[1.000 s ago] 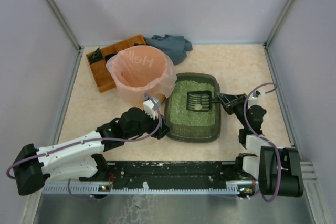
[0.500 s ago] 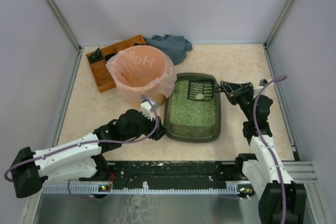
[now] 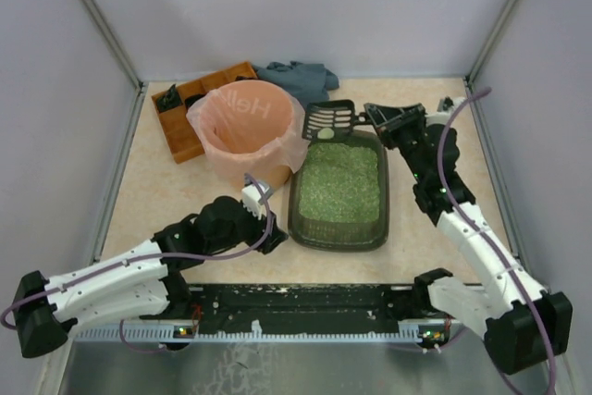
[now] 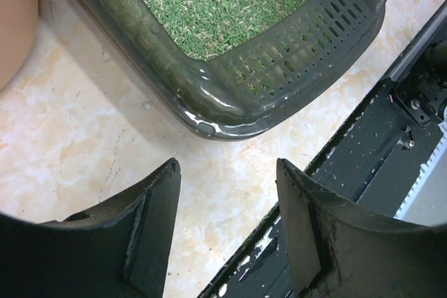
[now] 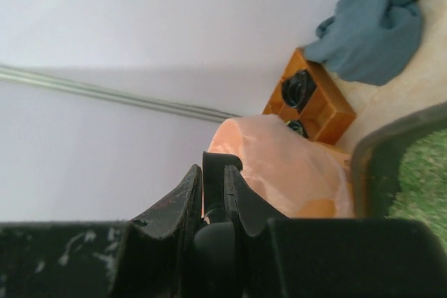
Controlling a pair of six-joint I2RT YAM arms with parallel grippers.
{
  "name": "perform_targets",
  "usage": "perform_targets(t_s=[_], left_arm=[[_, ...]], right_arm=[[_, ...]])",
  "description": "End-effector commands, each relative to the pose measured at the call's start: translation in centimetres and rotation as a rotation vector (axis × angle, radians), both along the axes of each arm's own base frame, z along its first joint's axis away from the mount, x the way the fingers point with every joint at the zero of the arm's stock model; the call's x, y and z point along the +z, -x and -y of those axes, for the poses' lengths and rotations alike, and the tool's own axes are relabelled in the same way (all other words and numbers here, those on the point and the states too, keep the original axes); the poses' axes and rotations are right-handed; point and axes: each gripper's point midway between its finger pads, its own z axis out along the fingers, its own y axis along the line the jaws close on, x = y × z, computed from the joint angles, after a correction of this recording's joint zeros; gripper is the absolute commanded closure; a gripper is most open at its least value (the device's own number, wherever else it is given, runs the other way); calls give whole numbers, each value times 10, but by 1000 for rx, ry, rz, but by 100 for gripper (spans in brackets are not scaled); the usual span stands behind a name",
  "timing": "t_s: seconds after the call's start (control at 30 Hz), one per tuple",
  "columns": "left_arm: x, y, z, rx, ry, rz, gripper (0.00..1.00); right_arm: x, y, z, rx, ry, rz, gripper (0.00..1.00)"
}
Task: Clean the litter box
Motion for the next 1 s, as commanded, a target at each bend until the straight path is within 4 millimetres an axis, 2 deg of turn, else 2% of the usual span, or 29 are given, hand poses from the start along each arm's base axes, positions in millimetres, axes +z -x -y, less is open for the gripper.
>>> perform_targets(t_s=[0.0,0.13,0.23,0.27,0.47,0.6,0.7,0.77,0.97], left_arm=[[7,6,-6,-15,5,-1,37],[21,7,-12,-5,4,5,36],[24,6,-19,19,-3,17,35],[25,4,-22,35,-4,23,35],[29,2,-28,70,3,30,34],[29,0,-34,95,-15,27,34],[30,0,-35,102,-10,29,34],[30,1,-36,105,-6,27,34],[32,2,-33,99,3,15,34]], right_arm=[[67,-18,-25,-52,53,157,100],[91,-41,-64,-7,179,243,100],[102,-52,-96,64,287,348,100],[100,-58,-109,101,325,376,100],[122,-61,-172,306,565,619,100],[125,-58,-205,370,786,714,100],[134,-50,-219,362,931,785,100],[142,-45,-222,334,1004,816,100],[164,-42,-216,245,1094,863,100]])
